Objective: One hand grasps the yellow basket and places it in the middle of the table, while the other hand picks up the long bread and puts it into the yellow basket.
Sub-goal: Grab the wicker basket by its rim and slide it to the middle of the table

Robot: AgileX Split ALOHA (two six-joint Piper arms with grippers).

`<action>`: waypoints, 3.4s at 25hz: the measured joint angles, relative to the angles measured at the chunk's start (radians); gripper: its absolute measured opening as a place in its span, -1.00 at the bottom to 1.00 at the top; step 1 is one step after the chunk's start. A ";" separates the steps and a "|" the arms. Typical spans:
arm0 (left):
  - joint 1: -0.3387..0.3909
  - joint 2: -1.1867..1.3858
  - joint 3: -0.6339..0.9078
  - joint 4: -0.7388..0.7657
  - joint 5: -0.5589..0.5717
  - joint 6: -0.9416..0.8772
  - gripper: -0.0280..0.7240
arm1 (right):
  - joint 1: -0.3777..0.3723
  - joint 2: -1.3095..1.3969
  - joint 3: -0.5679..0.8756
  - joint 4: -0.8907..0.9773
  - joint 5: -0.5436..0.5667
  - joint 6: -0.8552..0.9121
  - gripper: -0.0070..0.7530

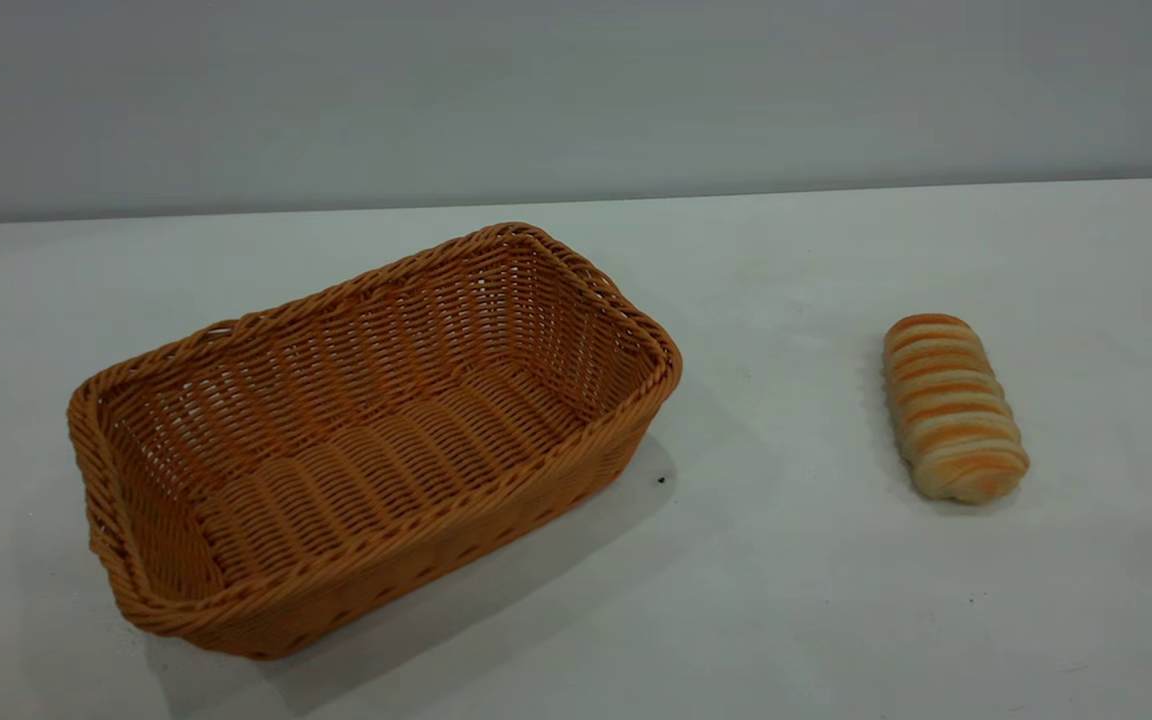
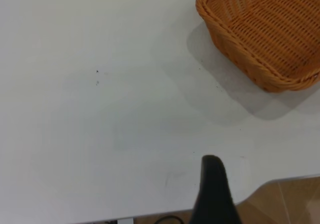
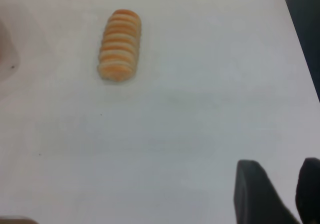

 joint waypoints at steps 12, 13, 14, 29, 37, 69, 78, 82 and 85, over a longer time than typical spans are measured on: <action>0.000 0.000 0.000 0.000 0.000 0.000 0.65 | 0.000 0.000 0.000 0.000 0.000 0.000 -0.34; 0.000 0.000 0.000 0.000 0.000 0.000 0.65 | 0.000 0.000 0.000 0.000 0.000 0.000 -0.34; 0.000 0.000 0.000 0.000 0.000 0.000 0.65 | 0.000 0.000 0.000 0.000 0.000 0.000 -0.34; 0.000 0.000 0.000 -0.016 0.000 0.000 0.65 | 0.000 0.000 0.000 0.007 0.000 0.000 -0.34; 0.000 0.000 0.000 -0.018 0.000 0.000 0.65 | 0.000 0.000 0.000 0.007 0.000 0.000 -0.34; 0.000 0.800 -0.166 -0.179 -0.345 0.055 0.65 | 0.000 0.499 -0.060 0.311 -0.366 -0.316 -0.10; 0.000 1.203 -0.181 -0.275 -0.497 0.053 0.57 | 0.000 0.599 -0.060 0.315 -0.451 -0.341 -0.10; 0.000 1.346 -0.182 -0.288 -0.571 0.033 0.44 | 0.000 0.601 -0.060 0.315 -0.462 -0.343 -0.10; 0.000 1.422 -0.184 -0.325 -0.646 0.029 0.39 | 0.000 0.601 -0.060 0.315 -0.462 -0.346 -0.10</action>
